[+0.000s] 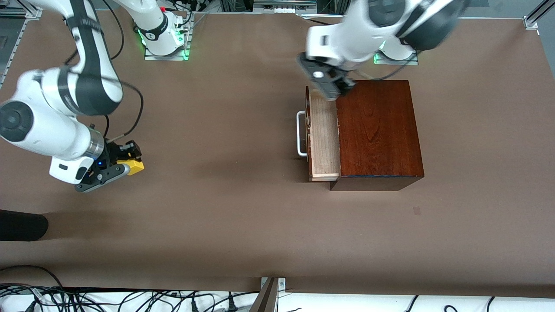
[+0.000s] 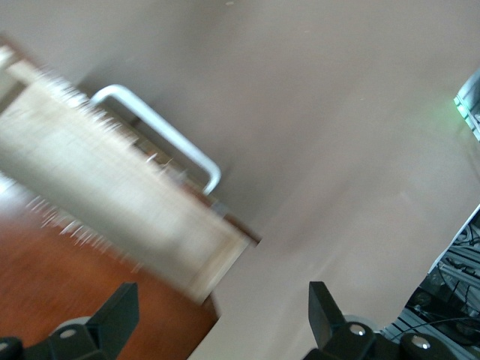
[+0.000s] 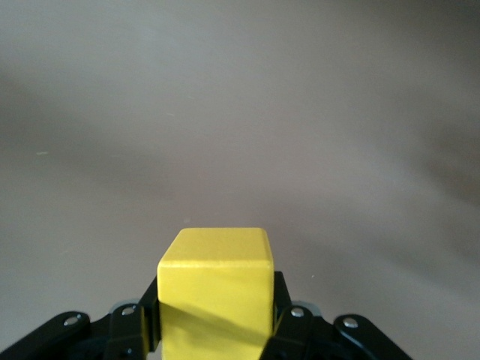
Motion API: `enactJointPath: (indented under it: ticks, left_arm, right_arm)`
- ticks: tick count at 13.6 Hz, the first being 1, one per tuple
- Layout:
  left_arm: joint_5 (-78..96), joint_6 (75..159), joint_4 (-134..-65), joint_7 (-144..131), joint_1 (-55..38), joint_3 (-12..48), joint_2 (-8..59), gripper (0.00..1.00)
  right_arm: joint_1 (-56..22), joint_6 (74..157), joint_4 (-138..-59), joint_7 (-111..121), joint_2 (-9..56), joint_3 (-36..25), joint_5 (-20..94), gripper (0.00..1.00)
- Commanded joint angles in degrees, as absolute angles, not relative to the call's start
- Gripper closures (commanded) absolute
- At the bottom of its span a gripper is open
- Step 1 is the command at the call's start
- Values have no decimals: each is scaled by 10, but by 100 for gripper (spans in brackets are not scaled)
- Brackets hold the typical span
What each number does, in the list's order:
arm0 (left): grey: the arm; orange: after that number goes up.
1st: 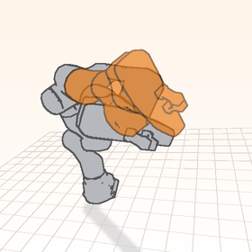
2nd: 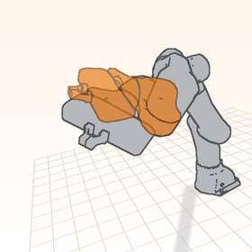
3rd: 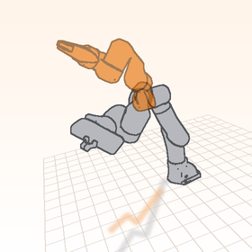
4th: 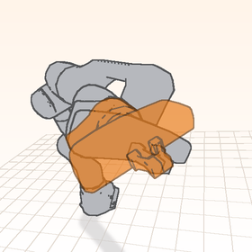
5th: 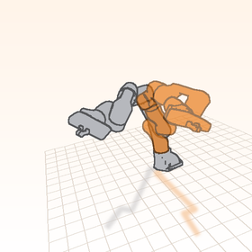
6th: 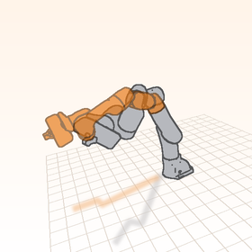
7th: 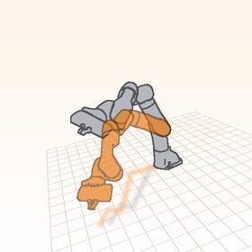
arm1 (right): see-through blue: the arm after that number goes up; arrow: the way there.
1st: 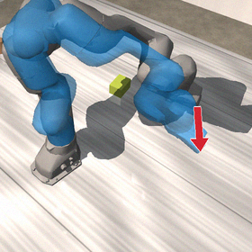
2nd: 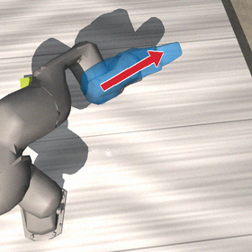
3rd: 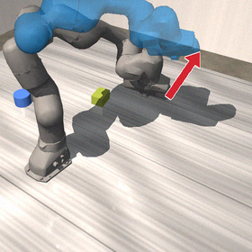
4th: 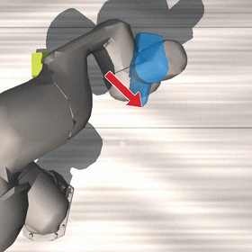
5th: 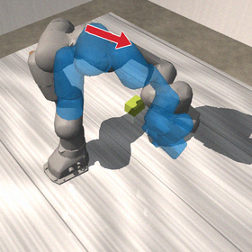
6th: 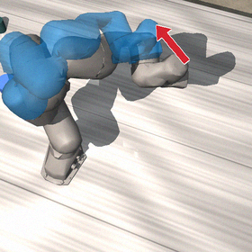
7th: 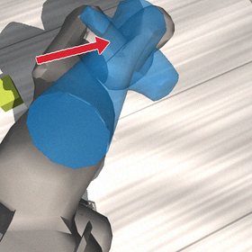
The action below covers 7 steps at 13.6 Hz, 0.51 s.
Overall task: Open drawer, take yellow block, close drawer
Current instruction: 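Set the block down with the right gripper while the left gripper pushes the drawer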
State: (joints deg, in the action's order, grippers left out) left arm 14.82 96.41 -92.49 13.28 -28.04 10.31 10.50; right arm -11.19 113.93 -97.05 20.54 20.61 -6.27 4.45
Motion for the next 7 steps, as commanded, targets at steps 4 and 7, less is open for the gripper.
enactJointPath:
  ticks: [4,7]
  left_arm:
    - [144,1106,-884,298,-287,159,256,0]
    - [98,1161,-873,391,-294,159,346,0]
  right_arm:
    - [-99,1289,-1171,127,163,-67,74,100]
    - [-102,1375,-1214,61,189,-61,73,100]
